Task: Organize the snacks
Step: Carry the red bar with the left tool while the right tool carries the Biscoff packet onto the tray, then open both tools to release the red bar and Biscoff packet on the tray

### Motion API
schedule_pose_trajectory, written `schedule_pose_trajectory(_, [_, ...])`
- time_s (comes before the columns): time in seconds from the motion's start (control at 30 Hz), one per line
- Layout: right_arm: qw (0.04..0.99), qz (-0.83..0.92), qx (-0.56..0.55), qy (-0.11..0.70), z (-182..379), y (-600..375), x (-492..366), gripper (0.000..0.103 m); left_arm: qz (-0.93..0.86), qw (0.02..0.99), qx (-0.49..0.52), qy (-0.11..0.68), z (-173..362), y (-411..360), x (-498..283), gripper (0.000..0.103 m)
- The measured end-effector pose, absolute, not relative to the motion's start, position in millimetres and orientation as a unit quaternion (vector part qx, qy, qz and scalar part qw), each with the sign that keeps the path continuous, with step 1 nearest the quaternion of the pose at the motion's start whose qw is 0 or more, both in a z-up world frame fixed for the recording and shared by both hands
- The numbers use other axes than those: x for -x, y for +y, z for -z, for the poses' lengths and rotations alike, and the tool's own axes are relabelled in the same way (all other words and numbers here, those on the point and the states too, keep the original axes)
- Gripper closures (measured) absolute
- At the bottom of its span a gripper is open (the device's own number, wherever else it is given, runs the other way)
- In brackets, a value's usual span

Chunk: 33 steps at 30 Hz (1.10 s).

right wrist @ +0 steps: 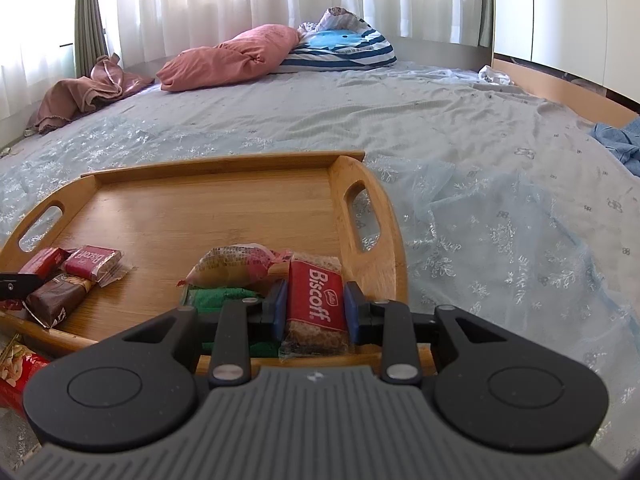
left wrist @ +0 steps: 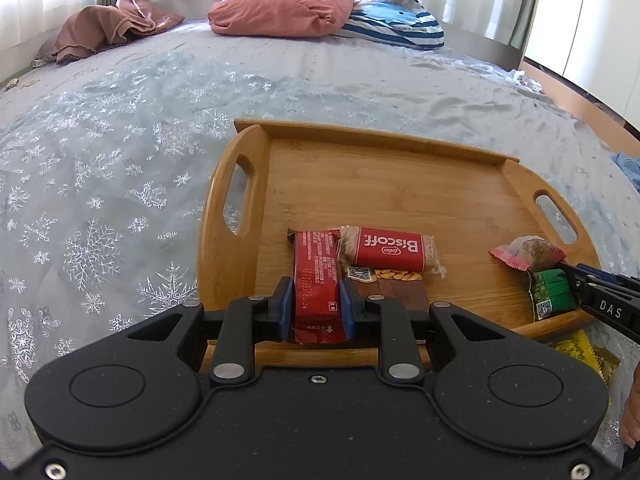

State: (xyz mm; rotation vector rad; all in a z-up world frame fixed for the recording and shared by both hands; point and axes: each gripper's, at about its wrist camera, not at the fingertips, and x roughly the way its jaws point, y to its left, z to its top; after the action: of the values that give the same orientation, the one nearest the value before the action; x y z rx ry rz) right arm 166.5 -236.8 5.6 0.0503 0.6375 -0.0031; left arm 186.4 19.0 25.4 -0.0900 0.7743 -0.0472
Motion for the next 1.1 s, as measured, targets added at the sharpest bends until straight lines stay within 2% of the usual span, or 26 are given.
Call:
schedule_pose_trajectory(0.27, [0.949, -0.002, -0.027, 0.314, -4, -236, -165, 0.068, 0.022, 0.925, 0.038, 0.379, -22, 19, -188, 0.08])
schedule_pose_trajectory(0.3, [0.949, -0.003, -0.029, 0.315, -3, -236, -165, 0.066, 0.022, 0.925, 0.038, 0.379, -22, 19, -188, 0.08])
schedule_pose_trajectory(0.43, [0.948, -0.008, -0.029, 0.317, -4, -236, -163, 0.048, 0.019, 0.924, 0.04, 0.379, -24, 19, -187, 0.077])
schedule_pose_trajectory(0.53, [0.948, -0.013, -0.029, 0.317, -6, -237, -159, 0.043, 0.017, 0.927, 0.038, 0.373, -28, 22, -183, 0.065])
schedule_pose_trajectory(0.6, [0.949, -0.014, -0.027, 0.314, -8, -237, -156, 0.039, 0.018, 0.928, 0.036, 0.37, -32, 23, -180, 0.063])
schedule_pose_trajectory(0.87, [0.953, -0.013, -0.01, 0.301, -18, -237, -140, 0.025, 0.03, 0.935, 0.04, 0.351, -50, 32, -156, 0.025])
schedule_pose_trajectory(0.93, [0.954, -0.01, -0.004, 0.298, -20, -237, -134, 0.023, 0.036, 0.937, 0.038, 0.345, -55, 32, -147, 0.02])
schedule_pose_trajectory(1.1, [0.955, -0.013, -0.019, 0.295, -23, -242, -119, 0.02, 0.048, 0.939, 0.03, 0.338, -63, 30, -124, 0.016])
